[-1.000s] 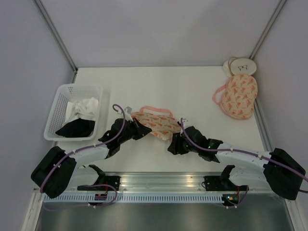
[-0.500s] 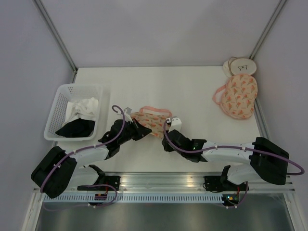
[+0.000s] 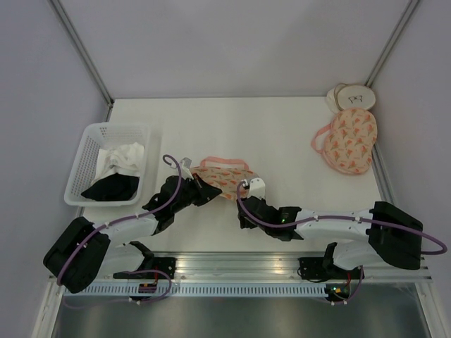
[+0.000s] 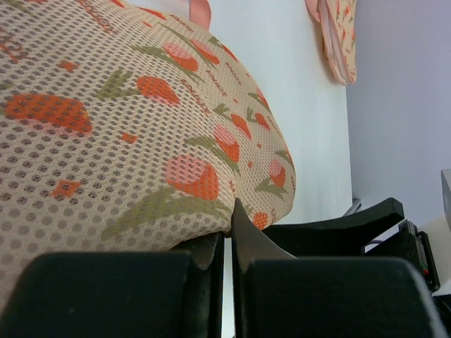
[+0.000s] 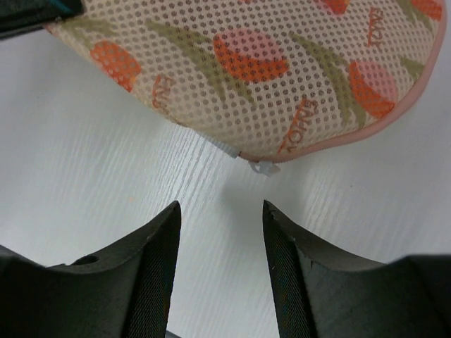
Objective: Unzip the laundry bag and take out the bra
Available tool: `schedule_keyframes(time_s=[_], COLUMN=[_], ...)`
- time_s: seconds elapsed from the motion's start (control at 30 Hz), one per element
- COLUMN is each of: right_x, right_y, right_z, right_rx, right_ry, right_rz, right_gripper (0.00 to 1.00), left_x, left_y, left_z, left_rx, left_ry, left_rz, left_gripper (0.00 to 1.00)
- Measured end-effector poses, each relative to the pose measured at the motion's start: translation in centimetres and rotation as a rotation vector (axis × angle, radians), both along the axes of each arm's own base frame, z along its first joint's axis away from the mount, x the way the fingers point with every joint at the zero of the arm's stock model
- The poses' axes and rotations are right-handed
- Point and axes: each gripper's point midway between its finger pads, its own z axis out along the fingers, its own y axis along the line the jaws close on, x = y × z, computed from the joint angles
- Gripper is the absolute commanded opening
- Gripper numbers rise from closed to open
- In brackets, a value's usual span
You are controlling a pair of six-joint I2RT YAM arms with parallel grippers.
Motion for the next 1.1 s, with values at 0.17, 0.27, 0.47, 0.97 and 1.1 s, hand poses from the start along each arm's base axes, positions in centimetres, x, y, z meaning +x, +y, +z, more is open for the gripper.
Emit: schedule_keyframes(time_s=[0.17,0.27,0.47,0.97,1.1], right_x=[-0.3,0.4,2.1,4.4,4.6], right_y=[-0.4,-0.9,-1.6,-1.0,-1.3], right_z=[0.2,-0.1,-1.6,4.7,4.6], right_rx=[-0.014,-0.055,-0.158,-0.073,-0.081], right_ry=[-0.013,-0.04,-0.071,-0.198,-0.187], right_rz=[0.002,-0.022,-0.053,-0.022,-0.012], right_gripper=[0.54,0.53,0.47,0.24,0.0], left_x=[0.0,0.0,-0.1,-0.3,-0.4], left_y=[0.0,0.0,0.1,0.2,0.3], left_z=[0.0,0.0,0.5,0.7,0.6], left_rx=[0.0,-0.001,-0.01,-0.015,-0.013], left_ry=[0.0,0.0,-0.013,-0.02,-0.018], left_rz=[0.0,0.0,0.0,0.0,0.0], left_gripper=[0.02,0.02,0.02,0.02,0.02])
